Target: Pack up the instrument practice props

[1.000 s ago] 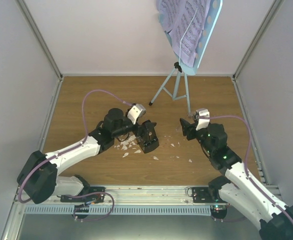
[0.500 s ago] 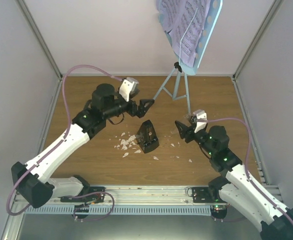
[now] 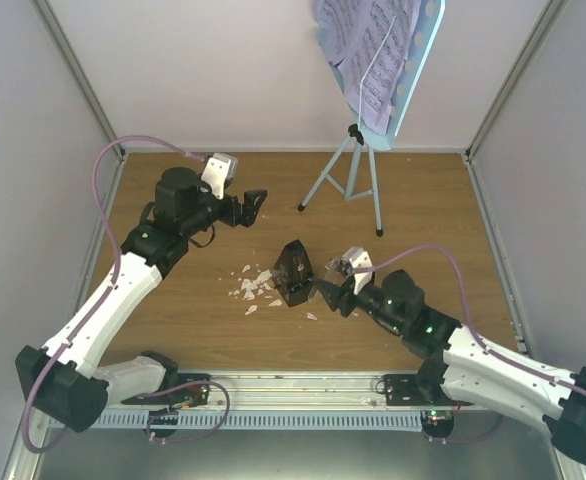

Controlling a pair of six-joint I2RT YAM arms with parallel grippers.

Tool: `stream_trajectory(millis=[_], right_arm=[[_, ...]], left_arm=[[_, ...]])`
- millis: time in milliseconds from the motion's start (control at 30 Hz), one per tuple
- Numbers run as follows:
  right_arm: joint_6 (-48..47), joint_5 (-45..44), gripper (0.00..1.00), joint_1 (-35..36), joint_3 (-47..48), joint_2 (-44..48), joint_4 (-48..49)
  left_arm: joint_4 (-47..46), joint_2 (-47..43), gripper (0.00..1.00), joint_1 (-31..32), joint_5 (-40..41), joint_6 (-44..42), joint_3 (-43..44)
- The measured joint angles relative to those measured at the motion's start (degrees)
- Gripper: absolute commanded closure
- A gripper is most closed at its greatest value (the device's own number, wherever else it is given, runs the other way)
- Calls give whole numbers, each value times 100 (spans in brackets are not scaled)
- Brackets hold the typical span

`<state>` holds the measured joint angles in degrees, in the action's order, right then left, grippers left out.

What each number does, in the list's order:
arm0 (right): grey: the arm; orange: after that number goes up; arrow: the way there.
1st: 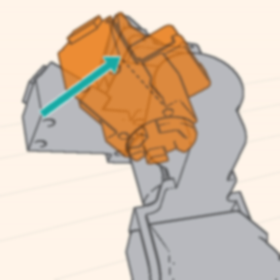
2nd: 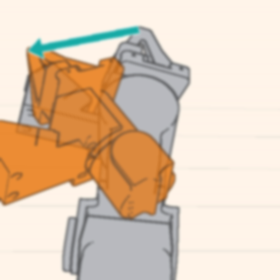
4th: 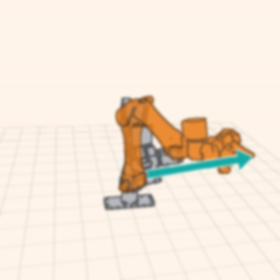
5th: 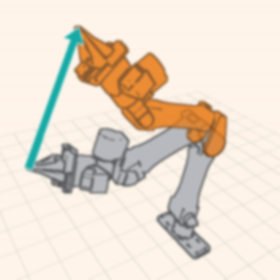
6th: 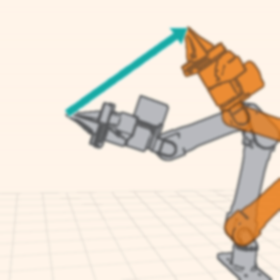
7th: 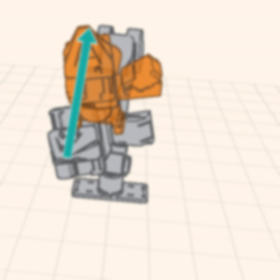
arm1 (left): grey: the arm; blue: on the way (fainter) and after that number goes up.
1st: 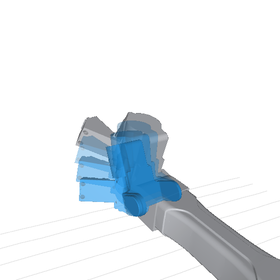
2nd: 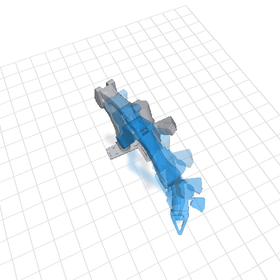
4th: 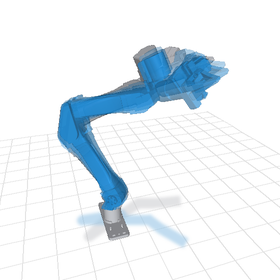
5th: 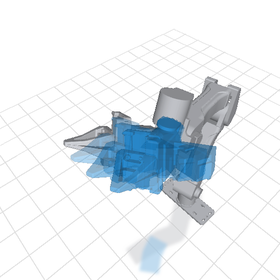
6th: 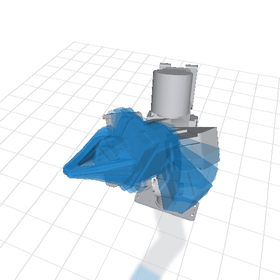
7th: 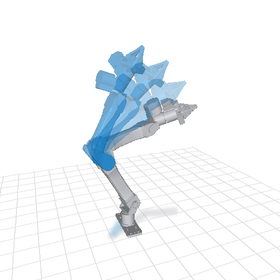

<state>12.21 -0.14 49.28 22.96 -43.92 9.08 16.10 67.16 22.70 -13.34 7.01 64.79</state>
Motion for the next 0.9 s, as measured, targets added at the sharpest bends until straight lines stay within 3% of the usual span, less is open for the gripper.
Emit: stream_trajectory(millis=[233, 900], right_arm=[[72, -675, 50, 592, -227, -299, 616], [-140, -1340, 50, 809, -385, -2435, 3244]], left_arm=[[-55, -260, 1, -63, 212, -249, -181], [-129, -315, 1, -63, 470, -369, -365]])
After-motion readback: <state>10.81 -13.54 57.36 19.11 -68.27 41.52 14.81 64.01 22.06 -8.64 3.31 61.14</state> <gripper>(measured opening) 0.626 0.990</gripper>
